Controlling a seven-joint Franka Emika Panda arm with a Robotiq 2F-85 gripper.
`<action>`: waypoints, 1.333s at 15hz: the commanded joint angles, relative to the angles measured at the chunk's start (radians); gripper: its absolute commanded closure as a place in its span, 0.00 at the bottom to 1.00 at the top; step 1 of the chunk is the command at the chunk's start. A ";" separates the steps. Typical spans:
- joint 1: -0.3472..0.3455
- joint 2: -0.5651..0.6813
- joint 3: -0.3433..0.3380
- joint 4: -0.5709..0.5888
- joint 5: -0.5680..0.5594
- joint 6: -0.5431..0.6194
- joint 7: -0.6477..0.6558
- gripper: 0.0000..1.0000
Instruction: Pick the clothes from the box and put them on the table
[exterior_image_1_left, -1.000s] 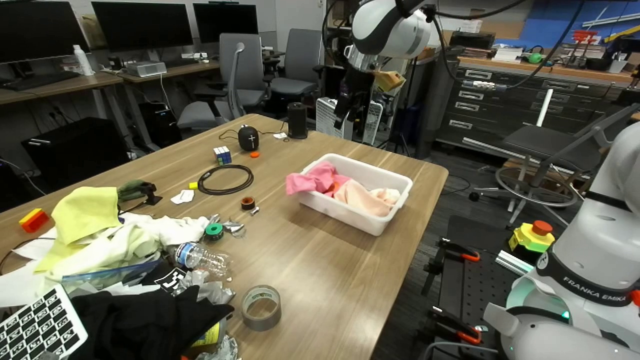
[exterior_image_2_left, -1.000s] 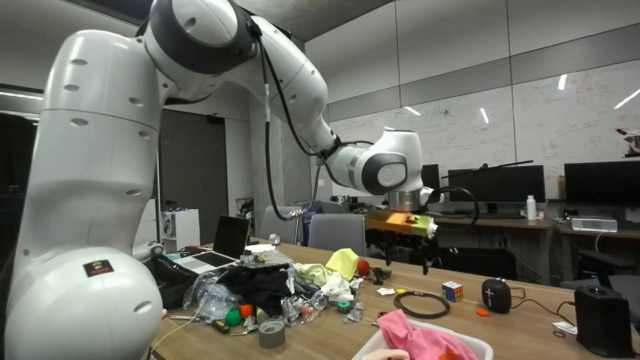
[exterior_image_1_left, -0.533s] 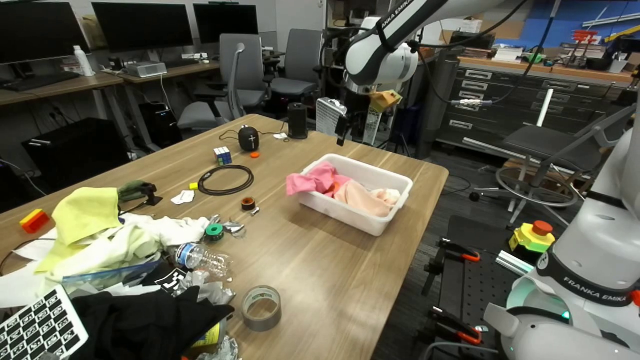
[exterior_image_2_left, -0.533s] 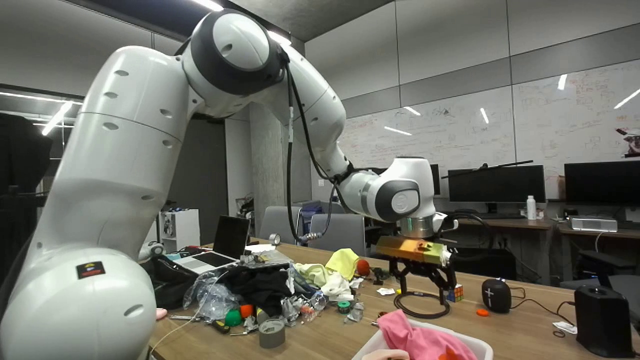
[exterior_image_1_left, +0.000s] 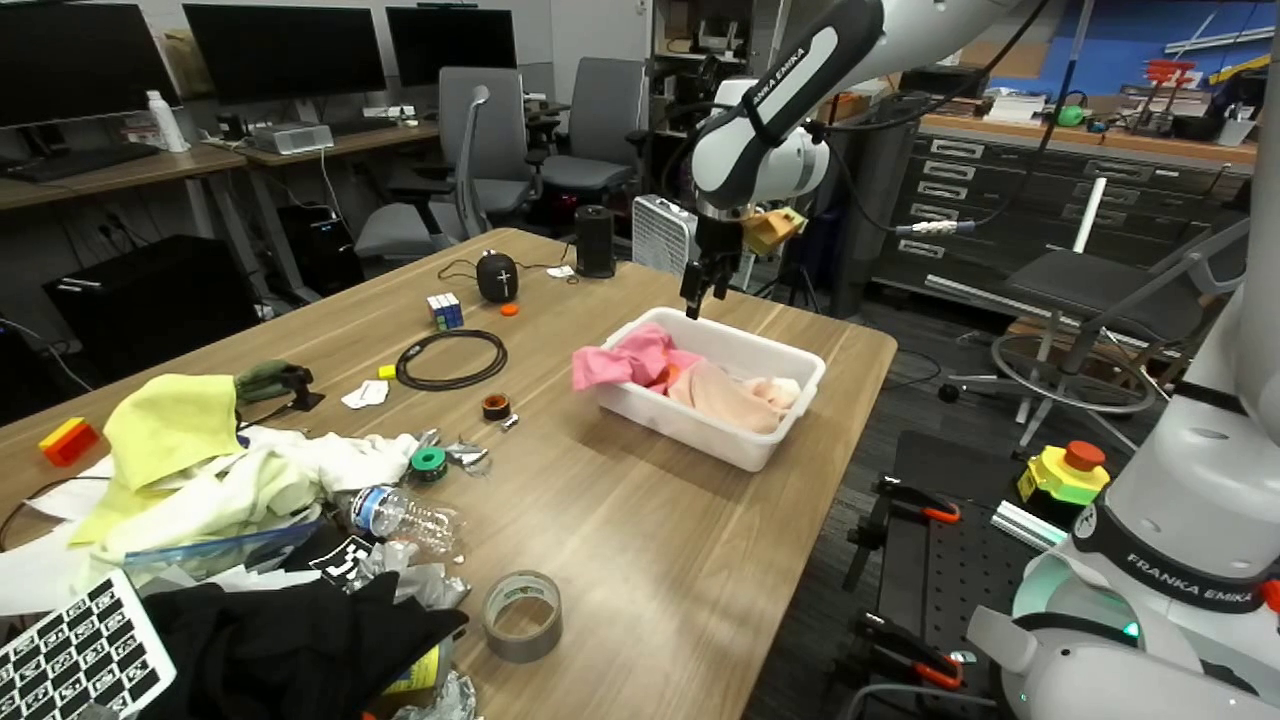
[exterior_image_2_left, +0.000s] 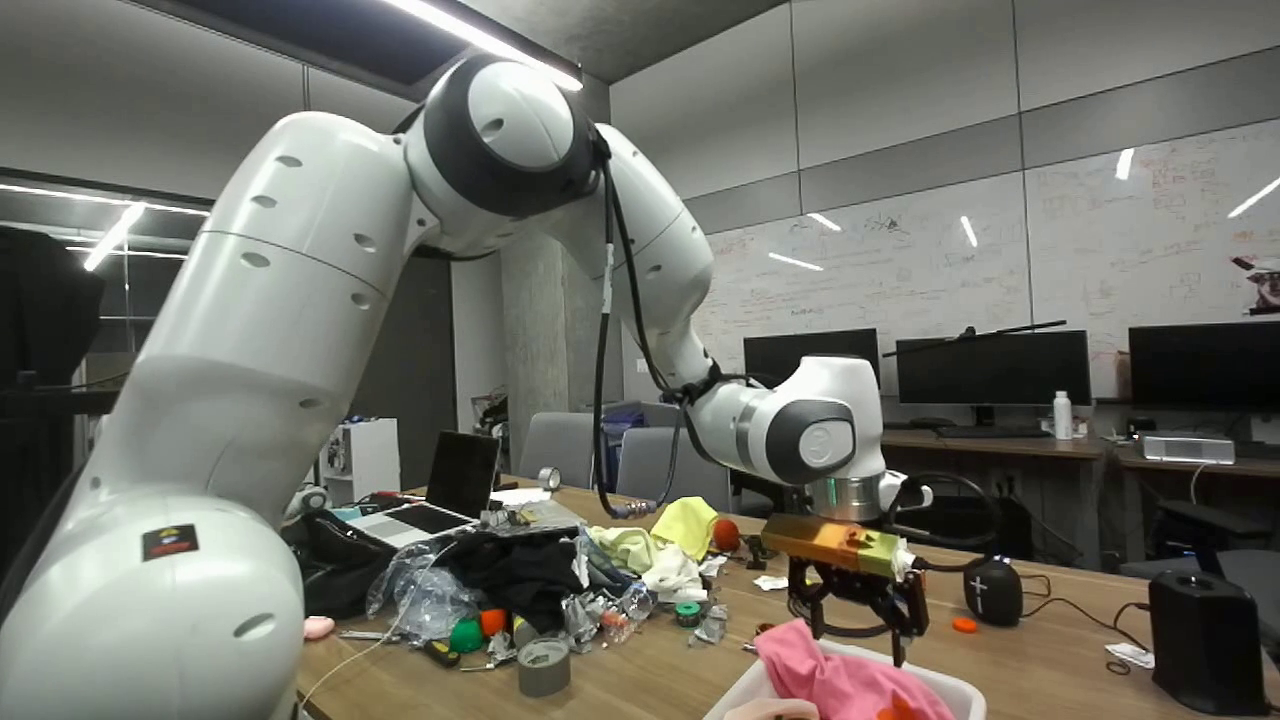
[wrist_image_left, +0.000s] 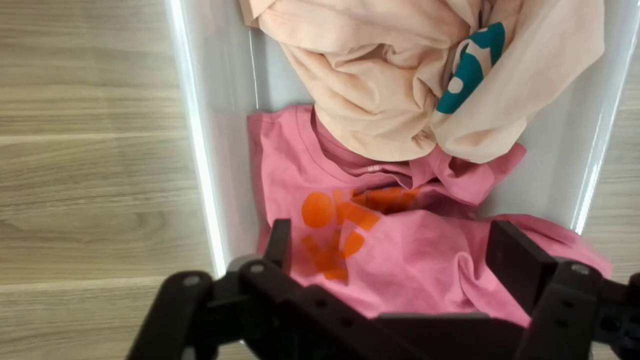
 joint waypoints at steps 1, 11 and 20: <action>-0.019 0.042 0.019 0.017 -0.045 0.022 0.044 0.00; -0.010 0.117 0.020 0.004 -0.111 -0.006 0.139 0.00; -0.015 0.129 0.049 -0.002 -0.078 -0.079 0.190 0.00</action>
